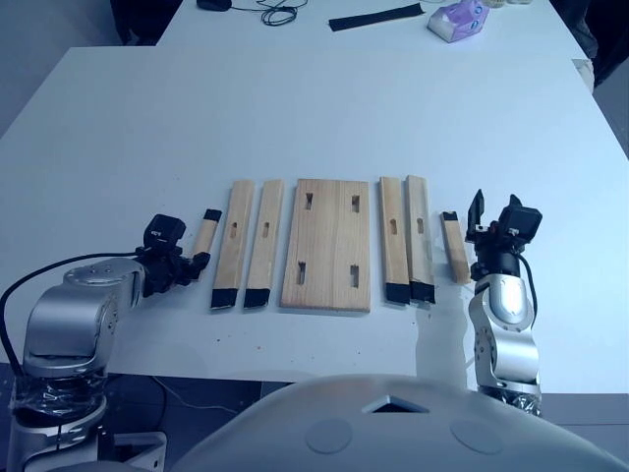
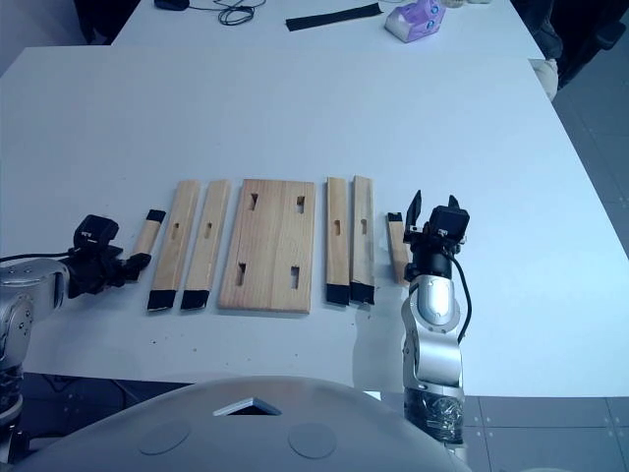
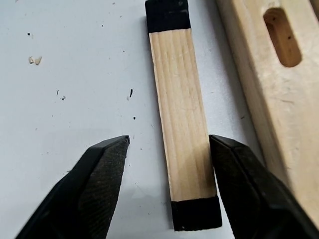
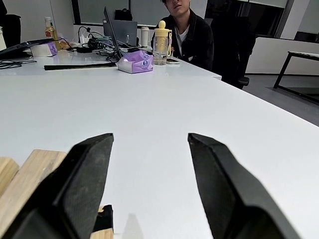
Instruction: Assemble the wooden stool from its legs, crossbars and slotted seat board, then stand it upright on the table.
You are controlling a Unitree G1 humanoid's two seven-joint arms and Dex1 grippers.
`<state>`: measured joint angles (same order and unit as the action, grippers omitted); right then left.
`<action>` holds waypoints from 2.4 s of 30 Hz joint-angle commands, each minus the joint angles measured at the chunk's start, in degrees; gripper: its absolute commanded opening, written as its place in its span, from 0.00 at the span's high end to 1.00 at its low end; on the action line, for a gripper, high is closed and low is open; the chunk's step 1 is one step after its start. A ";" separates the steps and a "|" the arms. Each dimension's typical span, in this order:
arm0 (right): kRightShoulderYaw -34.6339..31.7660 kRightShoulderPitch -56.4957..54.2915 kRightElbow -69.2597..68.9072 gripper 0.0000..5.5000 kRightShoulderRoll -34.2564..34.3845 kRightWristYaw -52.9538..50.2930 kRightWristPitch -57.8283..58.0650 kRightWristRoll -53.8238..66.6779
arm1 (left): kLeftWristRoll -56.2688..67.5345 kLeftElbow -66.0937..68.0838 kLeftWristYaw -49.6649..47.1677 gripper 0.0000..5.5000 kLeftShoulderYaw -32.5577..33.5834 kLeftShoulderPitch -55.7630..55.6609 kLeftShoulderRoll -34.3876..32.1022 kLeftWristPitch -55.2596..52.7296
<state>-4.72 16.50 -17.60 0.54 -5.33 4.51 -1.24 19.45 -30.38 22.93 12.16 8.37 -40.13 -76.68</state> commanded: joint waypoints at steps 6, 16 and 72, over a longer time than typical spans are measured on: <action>-0.26 -0.06 -1.13 0.50 -0.07 0.05 1.05 0.11 | 2.18 0.71 1.60 0.57 -3.00 3.98 0.96 -3.23; -0.09 -0.17 -1.10 0.50 0.35 -0.29 1.20 -0.04 | 1.03 4.75 2.05 0.76 -3.53 3.54 -0.40 -0.46; -5.04 -34.96 -4.03 0.50 -45.04 68.90 41.94 61.48 | 22.43 0.20 30.75 0.76 -17.43 -14.22 14.87 52.12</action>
<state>-10.66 -17.46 -20.55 -43.49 62.46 45.65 59.55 42.41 -28.66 52.83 -4.18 -7.12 -24.40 -25.09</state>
